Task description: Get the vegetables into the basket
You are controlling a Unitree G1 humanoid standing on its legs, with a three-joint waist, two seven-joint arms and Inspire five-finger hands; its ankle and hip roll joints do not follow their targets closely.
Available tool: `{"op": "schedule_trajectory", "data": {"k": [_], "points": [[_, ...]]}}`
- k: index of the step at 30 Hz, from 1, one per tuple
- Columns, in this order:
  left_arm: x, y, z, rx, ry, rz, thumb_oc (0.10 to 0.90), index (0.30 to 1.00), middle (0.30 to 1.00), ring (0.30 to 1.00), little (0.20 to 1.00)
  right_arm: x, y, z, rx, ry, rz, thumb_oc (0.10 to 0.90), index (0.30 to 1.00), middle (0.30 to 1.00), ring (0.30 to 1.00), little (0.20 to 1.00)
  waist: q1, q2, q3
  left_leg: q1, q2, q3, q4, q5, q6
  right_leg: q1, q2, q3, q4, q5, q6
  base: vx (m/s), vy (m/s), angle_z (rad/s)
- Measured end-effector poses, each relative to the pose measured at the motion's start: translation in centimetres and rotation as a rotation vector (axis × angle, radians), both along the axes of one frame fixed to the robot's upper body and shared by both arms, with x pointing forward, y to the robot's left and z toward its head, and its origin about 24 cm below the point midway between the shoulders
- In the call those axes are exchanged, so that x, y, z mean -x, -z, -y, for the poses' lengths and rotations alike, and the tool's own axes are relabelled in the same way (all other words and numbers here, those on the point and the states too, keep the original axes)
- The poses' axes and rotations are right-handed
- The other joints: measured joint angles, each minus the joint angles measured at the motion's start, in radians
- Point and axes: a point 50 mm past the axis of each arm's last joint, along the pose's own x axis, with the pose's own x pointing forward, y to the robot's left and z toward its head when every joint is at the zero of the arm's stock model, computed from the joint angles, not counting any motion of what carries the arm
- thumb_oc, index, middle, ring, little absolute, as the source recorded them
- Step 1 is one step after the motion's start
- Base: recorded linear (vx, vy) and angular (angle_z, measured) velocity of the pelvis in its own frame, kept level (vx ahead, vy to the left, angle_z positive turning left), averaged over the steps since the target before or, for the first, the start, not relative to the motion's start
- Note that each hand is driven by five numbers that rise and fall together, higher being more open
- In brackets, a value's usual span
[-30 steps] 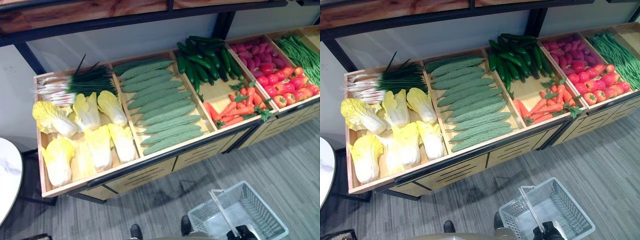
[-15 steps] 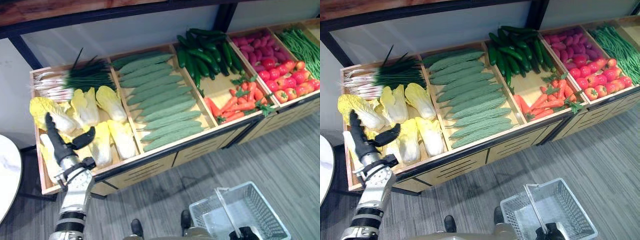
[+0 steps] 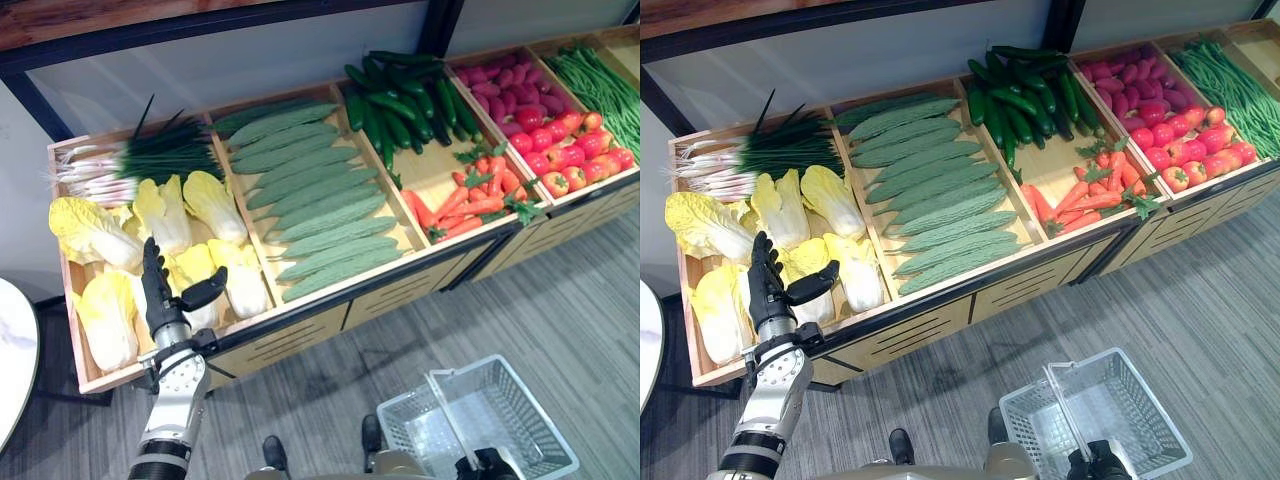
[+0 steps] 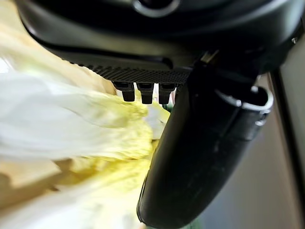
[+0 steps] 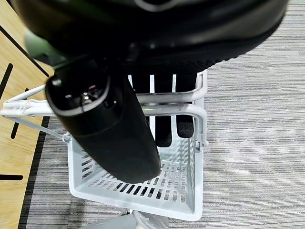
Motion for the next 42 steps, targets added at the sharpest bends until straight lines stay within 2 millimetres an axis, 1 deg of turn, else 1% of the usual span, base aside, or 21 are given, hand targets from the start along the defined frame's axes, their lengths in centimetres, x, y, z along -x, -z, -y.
{"op": "schedule_trajectory", "data": {"k": [2, 5, 11, 15, 18, 20, 22, 27, 28, 32, 35, 36, 37, 38, 39, 40, 42], "points": [[0.2, 0.1, -0.3, -0.062, 0.0, -0.028, 0.9, 1.0, 1.0, 1.0, 1.0, 0.0, 0.0, 0.0, 0.001, 0.001, -0.001, 0.4, 0.3, 0.3, 0.3, 0.3, 0.004, 0.0, 0.0, 0.0, 0.0, 0.0, 0.0, 0.0, 0.0, 0.0, 0.0, -0.001, 0.0, 0.0, 0.0, 0.0, 0.0, 0.0], [0.3, -0.1, -0.5, -0.109, -0.016, -0.036, 0.9, 1.0, 1.0, 1.0, 1.0, 0.0, 0.0, 0.0, 0.001, 0.001, 0.001, 0.4, 0.3, 0.3, 0.3, 0.3, 0.008, 0.0, -0.001, 0.0, 0.0, 0.0, 0.0, 0.0, 0.0, 0.001, 0.0, -0.001, 0.0, 0.0, 0.0, 0.0, 0.0, 0.0], [0.3, -0.8, -1.5, -0.315, -0.03, -0.061, 0.9, 1.0, 1.0, 1.0, 1.0, 0.2, 0.0, 0.0, 0.007, 0.003, -0.001, 0.4, 0.3, 0.3, 0.3, 0.3, 0.015, 0.0, -0.002, 0.001, 0.0, 0.0, 0.0, 0.0, 0.0, 0.002, 0.0, -0.002, 0.0, 0.001, 0.0, 0.0, 0.0, 0.0], [0.6, -0.4, -1.7, -0.327, -0.035, -0.09, 0.9, 1.0, 1.0, 1.0, 1.0, 0.3, 0.1, -0.1, 0.008, 0.005, -0.003, 0.4, 0.3, 0.3, 0.3, 0.3, 0.019, 0.0, -0.004, 0.003, 0.0, -0.002, 0.0, 0.0, 0.0, 0.005, 0.0, -0.003, 0.0, 0.001, 0.0, 0.0, 0.0, 0.0], [1.0, 0.5, -1.9, -0.324, -0.04, -0.136, 0.9, 1.0, 1.0, 1.0, 1.0, 0.3, 0.1, -0.1, 0.009, 0.005, -0.004, 0.4, 0.3, 0.3, 0.3, 0.3, 0.019, -0.001, -0.005, 0.003, 0.0, -0.003, 0.0, 0.0, 0.0, 0.005, 0.0, -0.004, 0.0, 0.001, 0.0, 0.0, 0.0, 0.0], [1.5, 2.1, -1.9, -0.296, -0.054, -0.212, 0.9, 1.0, 1.0, 1.0, 1.0, 0.4, 0.1, -0.1, 0.008, 0.005, -0.006, 0.4, 0.3, 0.3, 0.3, 0.3, 0.018, -0.001, -0.013, 0.003, 0.0, -0.005, 0.0, 0.0, 0.0, 0.005, 0.0, -0.003, 0.0, 0.0, 0.0, 0.0, 0.0, 0.0], [1.8, 2.9, -1.8, -0.294, -0.047, -0.252, 0.9, 1.0, 1.0, 1.0, 1.0, 0.4, 0.1, -0.1, 0.009, 0.006, -0.008, 0.4, 0.3, 0.3, 0.3, 0.3, 0.018, -0.001, -0.014, 0.002, 0.0, -0.006, 0.0, 0.0, 0.0, 0.006, 0.0, -0.005, 0.001, 0.001, -0.001, 0.0, 0.0, 0.0], [2.3, 4.7, -1.5, -0.294, -0.023, -0.334, 0.9, 1.0, 1.0, 1.0, 1.0, 1.1, 0.2, -0.2, 0.008, 0.011, -0.026, 0.4, 0.3, 0.3, 0.3, 0.3, 0.012, 0.002, -0.059, 0.003, 0.0, -0.005, -0.005, -0.004, 0.001, 0.004, 0.0, -0.002, 0.0, -0.001, 0.002, 0.0, 0.0, -0.01], [2.5, 5.7, -1.4, -0.289, -0.015, -0.372, 0.9, 1.0, 1.0, 1.0, 1.0, 1.2, 0.2, -0.2, 0.008, 0.011, -0.027, 0.4, 0.3, 0.3, 0.3, 0.3, 0.012, 0.003, -0.067, 0.004, 0.0, -0.001, -0.005, -0.006, 0.0, 0.004, 0.0, 0.001, 0.0, -0.003, 0.004, 0.01, -0.001, -0.05], [2.6, 6.4, -0.5, -0.289, 0.051, -0.415, 0.9, 1.0, 1.0, 1.0, 1.0, 1.2, 0.2, -0.2, 0.008, 0.011, -0.027, 0.4, 0.3, 0.3, 0.3, 0.3, 0.007, 0.003, -0.068, 0.003, 0.0, 0.002, -0.005, -0.006, 0.0, 0.001, 0.0, 0.005, 0.0, -0.003, 0.005, 0.0, 0.001, -0.02], [2.8, 6.8, -0.5, -0.291, 0.059, -0.435, 0.9, 1.0, 1.0, 1.0, 1.0, 1.1, 0.2, -0.3, 0.007, 0.009, -0.021, 0.4, 0.3, 0.3, 0.3, 0.3, 0.001, 0.003, -0.068, 0.003, 0.0, 0.01, -0.005, -0.008, 0.001, -0.004, 0.001, 0.014, 0.0, -0.002, 0.006, 0.01, 0.007, -0.07], [2.7, 6.8, -0.5, -0.29, 0.062, -0.438, 0.871, 0.959, 0.959, 0.959, 0.959, 1.1, 0.2, -0.3, 0.007, 0.009, -0.021, 0.4, 0.3, 0.3, 0.3, 0.3, -0.001, 0.003, -0.068, 0.004, 0.0, 0.012, -0.005, -0.008, 0.001, -0.004, 0.001, 0.016, 0.0, -0.001, 0.007, 0.01, 0.002, -0.07], [2.8, 7.0, -0.5, -0.289, 0.067, -0.447, 0.808, 0.871, 0.871, 0.871, 0.871, 1.1, 0.2, -0.3, 0.007, 0.008, -0.02, 0.4, 0.3, 0.3, 0.3, 0.3, -0.004, 0.004, -0.07, 0.004, 0.0, 0.013, -0.005, -0.008, 0.001, -0.004, 0.001, 0.017, 0.0, -0.001, 0.007, 0.0, 0.002, -0.06], [2.8, 7.1, -0.5, -0.289, 0.066, -0.452, 0.533, 0.487, 0.487, 0.487, 0.487, 1.1, 0.2, -0.3, 0.007, 0.008, -0.019, 0.4, 0.3, 0.3, 0.3, 0.3, -0.004, 0.004, -0.07, 0.006, 0.0, 0.015, -0.005, -0.008, 0.001, -0.005, 0.002, 0.019, 0.0, -0.001, 0.007, 0.0, 0.002, -0.05], [3.0, 7.4, -0.6, -0.289, 0.064, -0.464, 0.533, 0.487, 0.487, 0.487, 0.487, 1.1, 0.2, -0.3, 0.007, 0.008, -0.02, 0.4, 0.3, 0.3, 0.3, 0.3, -0.004, 0.005, -0.071, 0.006, 0.0, 0.016, -0.005, -0.008, 0.001, -0.005, 0.002, 0.021, 0.0, -0.001, 0.007, 0.0, 0.015, -0.04], [2.9, 7.3, -0.6, -0.289, 0.063, -0.461, 0.4, 0.3, 0.3, 0.3, 0.3, 1.1, 0.2, -0.2, 0.008, 0.008, -0.021, 0.4, 0.3, 0.3, 0.3, 0.3, -0.004, 0.007, -0.073, 0.007, 0.0, 0.017, -0.005, -0.008, 0.001, -0.005, 0.002, 0.021, 0.0, -0.001, 0.007, 0.0, 0.0, 0.0], [2.4, 6.9, -0.9, -0.263, 0.045, -0.436, 0.4, 0.3, 0.3, 0.3, 0.3, 1.0, 0.2, -0.1, 0.011, 0.004, -0.023, 0.4, 0.3, 0.3, 0.3, 0.3, -0.001, 0.011, -0.08, 0.009, 0.0, 0.025, -0.005, -0.013, 0.0, -0.01, 0.002, 0.029, 0.0, -0.001, 0.008, 0.01, 0.022, -0.09]]}}
